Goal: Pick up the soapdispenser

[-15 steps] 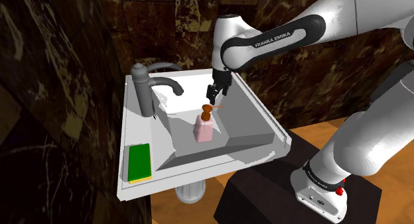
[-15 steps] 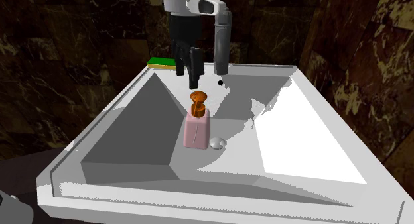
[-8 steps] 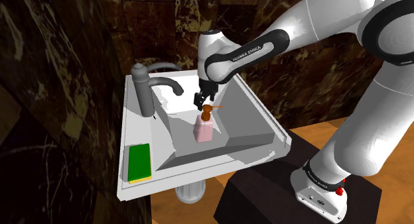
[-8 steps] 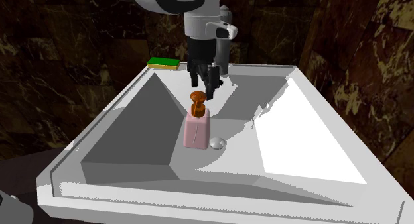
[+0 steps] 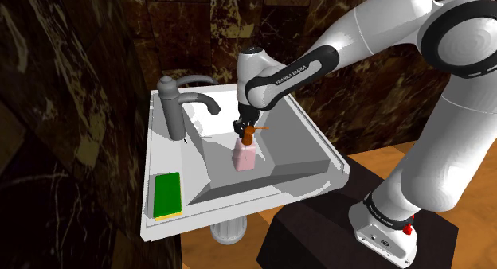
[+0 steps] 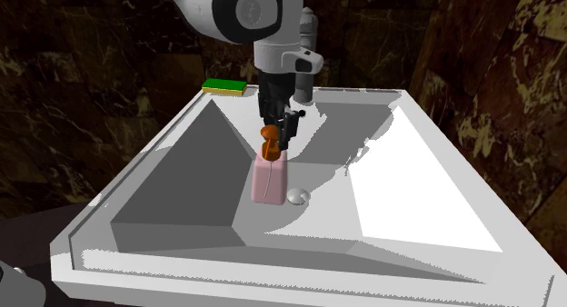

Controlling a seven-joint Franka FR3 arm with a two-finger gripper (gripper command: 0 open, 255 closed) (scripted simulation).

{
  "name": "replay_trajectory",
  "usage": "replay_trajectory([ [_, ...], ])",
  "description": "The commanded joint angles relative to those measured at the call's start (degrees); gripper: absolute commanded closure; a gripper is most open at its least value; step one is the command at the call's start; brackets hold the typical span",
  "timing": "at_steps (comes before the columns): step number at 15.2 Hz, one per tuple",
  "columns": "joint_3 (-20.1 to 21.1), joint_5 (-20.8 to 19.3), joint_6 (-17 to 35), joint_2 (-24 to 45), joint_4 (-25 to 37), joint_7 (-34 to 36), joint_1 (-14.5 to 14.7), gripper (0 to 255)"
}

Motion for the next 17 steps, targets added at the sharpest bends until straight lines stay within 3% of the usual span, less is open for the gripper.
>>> replay_trajectory([
  [1,0.0,-0.1,0.1,0.2,0.0,0.0,0.0,255],
  [9,0.0,0.0,0.1,0.1,0.1,0.0,0.0,255],
  [17,0.3,1.2,-5.5,-3.7,1.9,-0.9,-0.2,255],
])
